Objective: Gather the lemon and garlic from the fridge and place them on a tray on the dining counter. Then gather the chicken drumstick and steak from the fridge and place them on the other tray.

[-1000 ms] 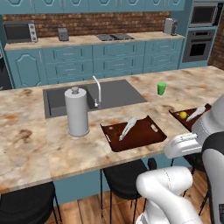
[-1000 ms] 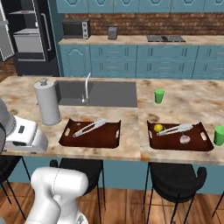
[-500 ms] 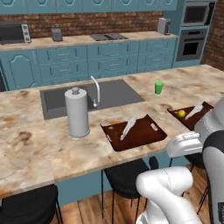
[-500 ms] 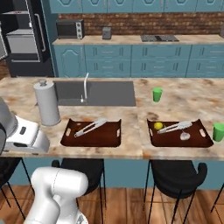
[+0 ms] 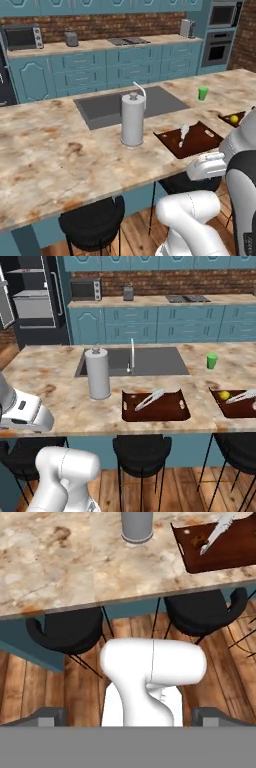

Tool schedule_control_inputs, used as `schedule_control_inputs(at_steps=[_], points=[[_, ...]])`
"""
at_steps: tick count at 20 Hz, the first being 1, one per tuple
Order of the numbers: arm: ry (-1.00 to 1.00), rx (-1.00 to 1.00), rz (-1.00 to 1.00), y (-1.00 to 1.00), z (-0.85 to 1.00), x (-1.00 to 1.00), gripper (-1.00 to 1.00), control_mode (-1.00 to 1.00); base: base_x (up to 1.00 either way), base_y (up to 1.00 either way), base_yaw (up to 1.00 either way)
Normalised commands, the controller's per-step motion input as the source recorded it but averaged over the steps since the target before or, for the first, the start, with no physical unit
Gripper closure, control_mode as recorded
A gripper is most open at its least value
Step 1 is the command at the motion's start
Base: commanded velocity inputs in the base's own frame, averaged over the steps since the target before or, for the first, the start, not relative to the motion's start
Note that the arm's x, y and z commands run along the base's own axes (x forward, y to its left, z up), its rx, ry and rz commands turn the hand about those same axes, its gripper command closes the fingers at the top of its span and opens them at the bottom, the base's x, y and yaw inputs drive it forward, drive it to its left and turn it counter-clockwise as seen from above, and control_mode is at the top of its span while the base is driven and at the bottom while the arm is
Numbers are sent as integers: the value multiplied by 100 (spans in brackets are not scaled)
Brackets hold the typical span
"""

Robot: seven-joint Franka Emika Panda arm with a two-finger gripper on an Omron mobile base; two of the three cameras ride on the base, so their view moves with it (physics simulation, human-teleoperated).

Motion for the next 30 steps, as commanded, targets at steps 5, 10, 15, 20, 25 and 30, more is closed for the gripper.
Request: schedule_control_inputs(at_steps=[5,10,15,20,25,30], points=[[0,0,0,0,0,0,-100,100,-65,100,-1],[0,0,0,0,0,0,-100,100,-88,77,2],[0,0,0,0,0,0,-100,100,-26,100,1],[0,0,0,0,0,0,-100,100,0,100,0],[0,0,0,0,0,0,-100,100,9,100,0],[0,0,0,0,0,0,-100,100,75,99,-3]])
